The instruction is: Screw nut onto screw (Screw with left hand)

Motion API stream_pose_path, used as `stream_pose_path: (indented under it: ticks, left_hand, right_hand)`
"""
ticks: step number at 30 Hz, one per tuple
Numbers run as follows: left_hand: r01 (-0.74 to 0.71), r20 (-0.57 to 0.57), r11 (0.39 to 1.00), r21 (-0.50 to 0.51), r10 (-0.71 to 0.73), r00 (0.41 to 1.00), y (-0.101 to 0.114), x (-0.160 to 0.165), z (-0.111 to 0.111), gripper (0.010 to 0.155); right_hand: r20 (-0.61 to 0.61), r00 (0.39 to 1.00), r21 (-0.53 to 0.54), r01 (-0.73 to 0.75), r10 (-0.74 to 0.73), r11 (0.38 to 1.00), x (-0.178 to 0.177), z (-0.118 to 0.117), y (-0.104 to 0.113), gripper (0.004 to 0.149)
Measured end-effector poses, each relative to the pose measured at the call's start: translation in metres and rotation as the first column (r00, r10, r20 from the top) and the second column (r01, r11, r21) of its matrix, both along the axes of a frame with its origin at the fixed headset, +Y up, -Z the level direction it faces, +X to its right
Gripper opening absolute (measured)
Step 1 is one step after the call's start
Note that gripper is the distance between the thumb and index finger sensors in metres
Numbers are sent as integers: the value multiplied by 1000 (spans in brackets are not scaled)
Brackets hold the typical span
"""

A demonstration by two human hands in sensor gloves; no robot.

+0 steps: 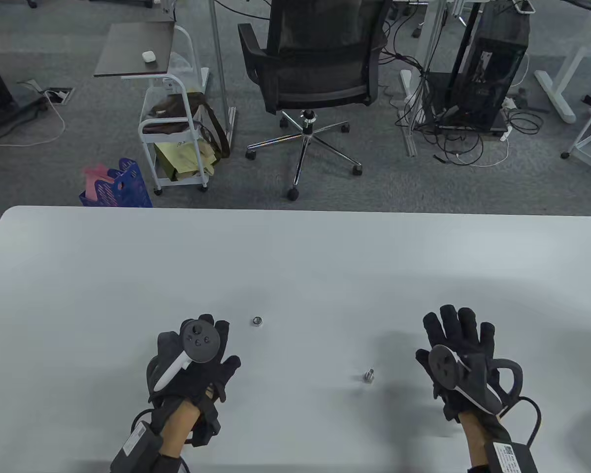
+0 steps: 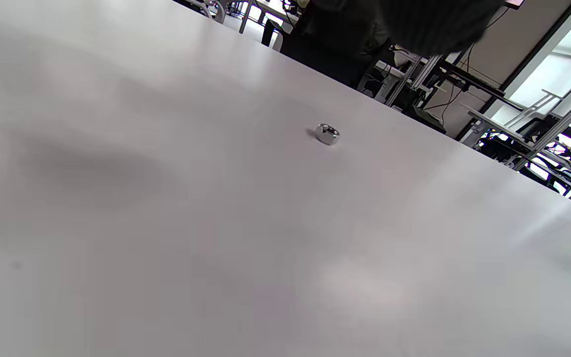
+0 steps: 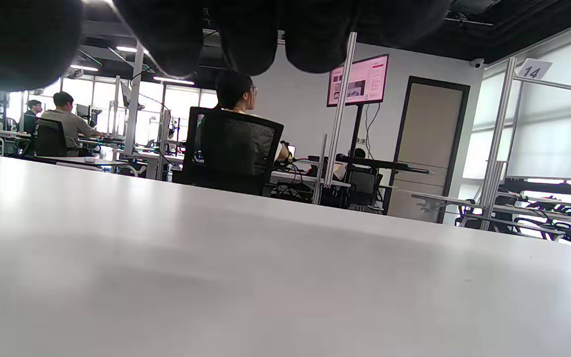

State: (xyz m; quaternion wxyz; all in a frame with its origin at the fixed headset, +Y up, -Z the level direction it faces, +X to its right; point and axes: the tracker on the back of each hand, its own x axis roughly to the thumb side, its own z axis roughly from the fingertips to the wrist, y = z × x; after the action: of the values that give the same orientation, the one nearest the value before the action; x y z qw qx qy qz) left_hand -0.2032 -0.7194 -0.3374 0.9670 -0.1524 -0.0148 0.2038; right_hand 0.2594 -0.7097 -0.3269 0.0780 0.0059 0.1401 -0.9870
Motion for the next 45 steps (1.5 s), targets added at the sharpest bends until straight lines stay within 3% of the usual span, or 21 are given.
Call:
stream_pose_path:
  ticks: [10,12,16,22,25,31,36,41,45]
  left_hand:
    - [-31,37,999,-26,32,999,-1,4,2,80]
    - [-53,53,998,-31,54,997,1,6,4,80]
    - [-58,101,998,-39,62,993,2,17,8,80]
    - [-55,134,994,-94,67,989,4,25,14,80]
    - [-67,119,996,-58,73,990,7,24,14,80]
    - [-53,121,989,-140,70,990,-8,22,9,80]
    - [-78,92,965,-250,104,990,-21,16,6,79]
    - [-123,48,962,-243,139,989,-20,9,4,79]
    - [-130,50,955,-265,148,988,-24,9,3,79]
  right_hand:
    - [-90,991,10,98,-96,995,-15,4,6,69]
    - [-148,977,-17,152,-153,988,-27,5,6,70]
    - [-249,934,-170,218,-256,961,-61,5,-6,71]
    - [-251,952,-324,87,-175,942,-87,0,-28,68]
    - [-250,959,-322,47,-133,946,-92,0,-35,61]
    - [-240,965,-276,41,-110,960,-92,-2,-39,46]
    - [-222,953,-249,151,-209,957,-86,-1,-24,46]
    - [-180,890,-221,378,-419,899,-72,-3,8,48]
    - [-150,887,-221,400,-437,889,-70,-11,22,55]
